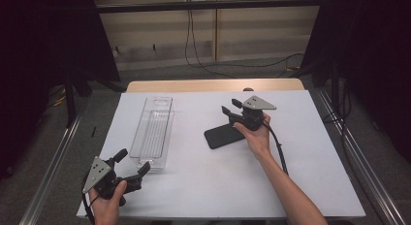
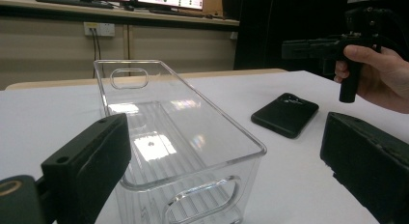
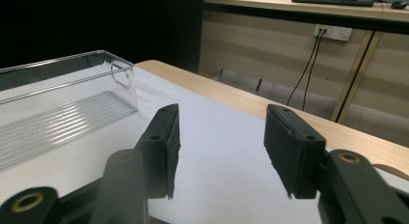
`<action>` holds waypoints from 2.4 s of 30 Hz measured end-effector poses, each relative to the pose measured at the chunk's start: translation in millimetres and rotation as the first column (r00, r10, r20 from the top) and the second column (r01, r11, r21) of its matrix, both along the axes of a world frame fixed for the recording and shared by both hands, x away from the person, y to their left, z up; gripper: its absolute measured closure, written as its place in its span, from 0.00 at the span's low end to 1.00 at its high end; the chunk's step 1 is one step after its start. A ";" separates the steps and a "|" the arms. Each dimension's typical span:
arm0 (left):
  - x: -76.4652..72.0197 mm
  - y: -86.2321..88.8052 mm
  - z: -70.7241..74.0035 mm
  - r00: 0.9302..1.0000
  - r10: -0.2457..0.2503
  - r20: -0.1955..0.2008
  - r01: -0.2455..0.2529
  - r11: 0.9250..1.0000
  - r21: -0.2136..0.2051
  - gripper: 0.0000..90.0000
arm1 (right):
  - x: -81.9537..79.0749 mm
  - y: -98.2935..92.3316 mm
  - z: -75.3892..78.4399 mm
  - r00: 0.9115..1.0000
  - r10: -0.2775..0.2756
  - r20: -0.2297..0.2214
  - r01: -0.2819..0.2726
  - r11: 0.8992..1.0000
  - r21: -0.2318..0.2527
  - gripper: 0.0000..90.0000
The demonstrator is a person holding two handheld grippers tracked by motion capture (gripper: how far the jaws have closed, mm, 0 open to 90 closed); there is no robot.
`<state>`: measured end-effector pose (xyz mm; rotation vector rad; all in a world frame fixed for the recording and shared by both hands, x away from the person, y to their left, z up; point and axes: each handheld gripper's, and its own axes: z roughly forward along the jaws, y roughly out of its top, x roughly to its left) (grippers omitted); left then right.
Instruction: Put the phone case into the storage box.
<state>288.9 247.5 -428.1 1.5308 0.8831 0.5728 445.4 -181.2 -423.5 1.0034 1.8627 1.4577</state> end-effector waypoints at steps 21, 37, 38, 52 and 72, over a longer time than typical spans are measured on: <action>0.6 0.1 -0.5 1.000 -0.002 -0.005 0.002 1.000 0.004 0.04 | 11.6 8.4 2.7 0.971 0.112 -0.210 -0.126 0.990 -0.058 1.00; 0.9 0.0 0.1 1.000 -0.001 0.002 0.001 1.000 0.010 0.04 | 28.9 26.4 15.3 0.897 0.152 -0.416 -0.201 0.977 -0.075 1.00; 0.9 0.0 -0.1 1.000 -0.002 0.001 0.002 1.000 0.010 0.04 | 30.2 26.6 15.5 0.893 0.159 -0.421 -0.205 0.977 -0.066 1.00; 1.3 -0.3 0.1 1.000 -0.005 -0.003 0.005 1.000 0.005 0.04 | 45.2 50.6 11.6 0.783 0.161 -0.601 -0.298 0.945 -0.135 1.00; 2.5 1.0 -0.9 1.000 -0.005 -0.008 0.005 1.000 0.011 0.04 | 64.2 79.1 -2.6 0.683 0.143 -0.716 -0.378 0.909 -0.178 1.00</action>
